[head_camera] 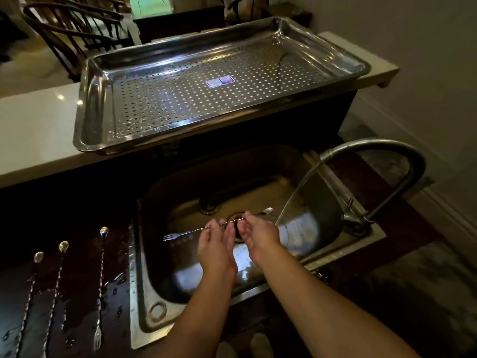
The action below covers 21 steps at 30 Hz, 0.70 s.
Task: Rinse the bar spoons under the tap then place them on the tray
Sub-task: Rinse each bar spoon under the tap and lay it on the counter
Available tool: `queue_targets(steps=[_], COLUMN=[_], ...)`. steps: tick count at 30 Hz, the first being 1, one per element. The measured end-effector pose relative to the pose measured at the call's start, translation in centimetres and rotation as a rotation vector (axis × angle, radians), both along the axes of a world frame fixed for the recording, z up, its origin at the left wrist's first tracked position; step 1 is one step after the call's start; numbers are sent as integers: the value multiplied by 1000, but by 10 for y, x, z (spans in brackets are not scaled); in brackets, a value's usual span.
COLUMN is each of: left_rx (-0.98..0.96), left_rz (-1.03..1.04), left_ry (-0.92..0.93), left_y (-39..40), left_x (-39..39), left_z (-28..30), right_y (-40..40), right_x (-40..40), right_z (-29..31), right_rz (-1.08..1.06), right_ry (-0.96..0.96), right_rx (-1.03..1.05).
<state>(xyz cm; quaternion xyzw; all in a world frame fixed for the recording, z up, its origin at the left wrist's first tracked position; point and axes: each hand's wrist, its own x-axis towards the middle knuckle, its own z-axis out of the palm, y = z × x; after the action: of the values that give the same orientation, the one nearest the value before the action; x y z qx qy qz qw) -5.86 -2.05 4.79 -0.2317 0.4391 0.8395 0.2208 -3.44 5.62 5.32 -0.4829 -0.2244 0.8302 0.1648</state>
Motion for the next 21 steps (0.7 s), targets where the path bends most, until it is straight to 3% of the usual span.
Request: queue_targets(steps=[21], left_rx=[-28], left_rz=[-50], left_ry=[-22], left_y=[47], left_x=[0], left_z=[-10], right_y=[39], right_x=[7], right_z=[-9], right_rz=[-137], right_ry=[-91], right_rx=[0])
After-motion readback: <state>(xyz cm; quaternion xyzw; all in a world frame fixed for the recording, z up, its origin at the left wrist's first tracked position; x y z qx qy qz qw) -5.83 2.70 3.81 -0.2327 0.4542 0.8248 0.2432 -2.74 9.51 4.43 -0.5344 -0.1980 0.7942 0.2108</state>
